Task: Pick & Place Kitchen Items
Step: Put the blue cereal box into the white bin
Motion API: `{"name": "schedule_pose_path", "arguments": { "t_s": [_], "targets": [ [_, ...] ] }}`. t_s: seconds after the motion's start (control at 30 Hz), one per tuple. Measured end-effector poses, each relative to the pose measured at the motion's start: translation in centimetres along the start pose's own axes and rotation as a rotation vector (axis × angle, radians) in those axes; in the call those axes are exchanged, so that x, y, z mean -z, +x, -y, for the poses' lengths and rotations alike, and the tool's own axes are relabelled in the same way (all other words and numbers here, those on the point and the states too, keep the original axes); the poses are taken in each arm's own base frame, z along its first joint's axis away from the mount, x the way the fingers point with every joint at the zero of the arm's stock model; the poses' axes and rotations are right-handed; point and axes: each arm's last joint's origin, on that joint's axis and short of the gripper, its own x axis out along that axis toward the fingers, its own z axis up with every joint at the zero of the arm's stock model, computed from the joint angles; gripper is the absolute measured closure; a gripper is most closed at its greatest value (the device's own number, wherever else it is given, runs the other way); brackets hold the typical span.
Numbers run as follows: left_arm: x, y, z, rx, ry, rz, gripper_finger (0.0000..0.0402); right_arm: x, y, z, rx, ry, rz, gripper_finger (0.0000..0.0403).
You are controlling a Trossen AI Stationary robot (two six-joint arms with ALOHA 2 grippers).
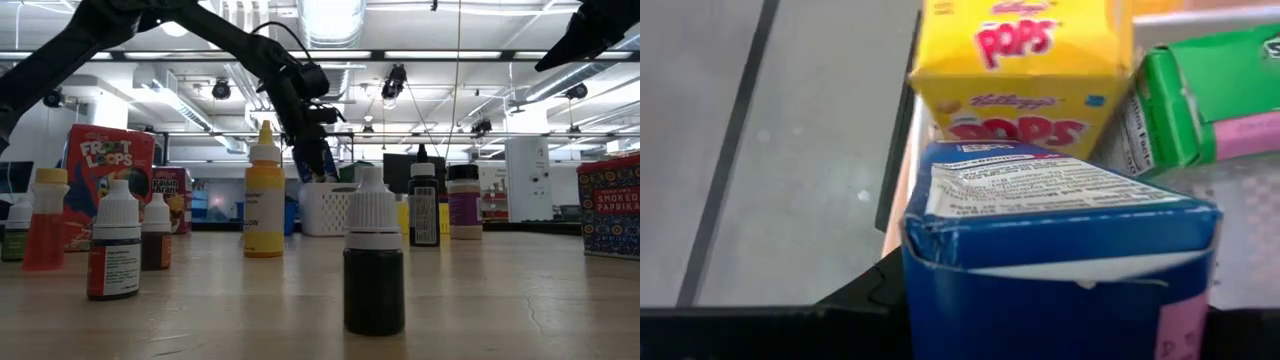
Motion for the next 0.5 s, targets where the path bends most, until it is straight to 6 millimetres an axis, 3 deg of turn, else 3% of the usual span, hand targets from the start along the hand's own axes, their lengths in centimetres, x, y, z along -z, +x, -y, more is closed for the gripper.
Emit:
{"name": "schedule_pose_path", "arguments": {
  "t_s": [0.5],
  "targets": [
    [0.6, 1.1, 0.1, 0.028, -0.008, -0.041, 0.0225, 0.0, 0.0, 0.0, 0.0, -0.002, 0.0, 0.0394]
  ]
}}
